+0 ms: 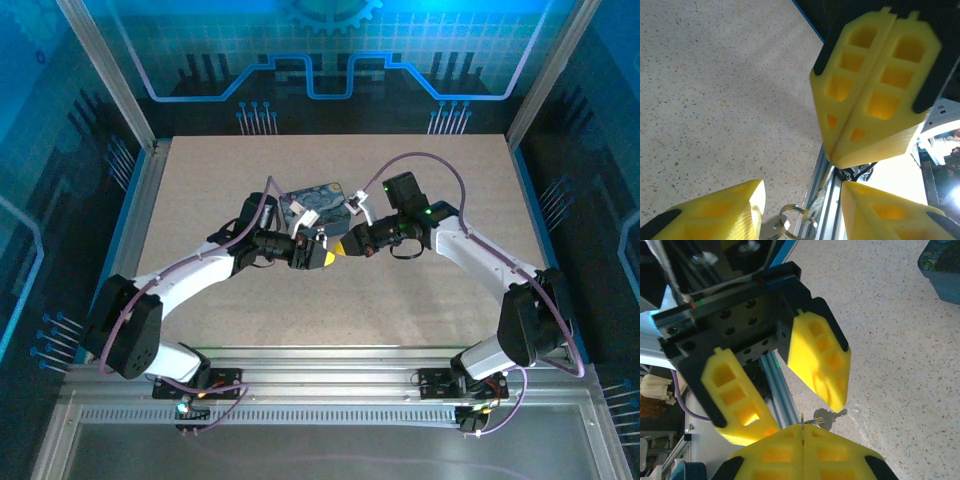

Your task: Unlock the padlock with the key

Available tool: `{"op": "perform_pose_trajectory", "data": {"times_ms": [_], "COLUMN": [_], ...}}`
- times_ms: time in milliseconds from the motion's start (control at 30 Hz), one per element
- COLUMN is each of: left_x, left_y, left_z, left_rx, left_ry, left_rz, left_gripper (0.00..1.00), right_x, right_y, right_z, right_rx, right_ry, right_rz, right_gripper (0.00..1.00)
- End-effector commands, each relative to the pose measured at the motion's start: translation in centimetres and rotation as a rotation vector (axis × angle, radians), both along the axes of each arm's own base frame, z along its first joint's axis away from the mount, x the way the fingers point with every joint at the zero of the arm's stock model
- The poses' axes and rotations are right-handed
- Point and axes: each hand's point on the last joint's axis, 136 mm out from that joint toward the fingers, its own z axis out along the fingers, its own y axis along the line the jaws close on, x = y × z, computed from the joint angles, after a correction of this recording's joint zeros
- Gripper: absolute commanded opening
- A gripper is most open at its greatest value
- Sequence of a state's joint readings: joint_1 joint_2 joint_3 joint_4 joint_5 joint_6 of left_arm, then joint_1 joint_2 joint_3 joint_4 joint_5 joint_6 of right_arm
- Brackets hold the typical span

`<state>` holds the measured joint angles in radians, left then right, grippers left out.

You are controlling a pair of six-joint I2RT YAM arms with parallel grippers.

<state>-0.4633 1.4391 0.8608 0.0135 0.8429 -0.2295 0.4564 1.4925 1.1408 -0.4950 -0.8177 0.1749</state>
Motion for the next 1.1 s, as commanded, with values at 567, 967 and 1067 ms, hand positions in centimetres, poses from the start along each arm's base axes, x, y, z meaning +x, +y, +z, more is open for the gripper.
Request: {"op": "perform_pose_trajectory", "data": {"times_ms": [567,967,1067], "left_x": [-0.9,-0.3,0.1], "left_y": [-0.8,-0.8,-0.7], "left_z": [-1.0,-1.0,-1.1], "left_rx": [0.003,0.005,0.023], "left_ry": [0.029,0.039,0.040], "left_rz": [-0.048,-0.032,-0.015], "left_gripper": [0.00,0.00,0.00], "right_x": [1.8,2.3,2.3], "right_y": [-1.0,-3.1,-3.1], "right_z": [0.3,0.7,0.1], "right_rx": [0.013,0.062,0.050], "right_ry": [-0.001,0.026,0.062], "right_rz": [-0.059,-0.197,-0.248], "right_gripper": [0.00,0.30,0.36]}}
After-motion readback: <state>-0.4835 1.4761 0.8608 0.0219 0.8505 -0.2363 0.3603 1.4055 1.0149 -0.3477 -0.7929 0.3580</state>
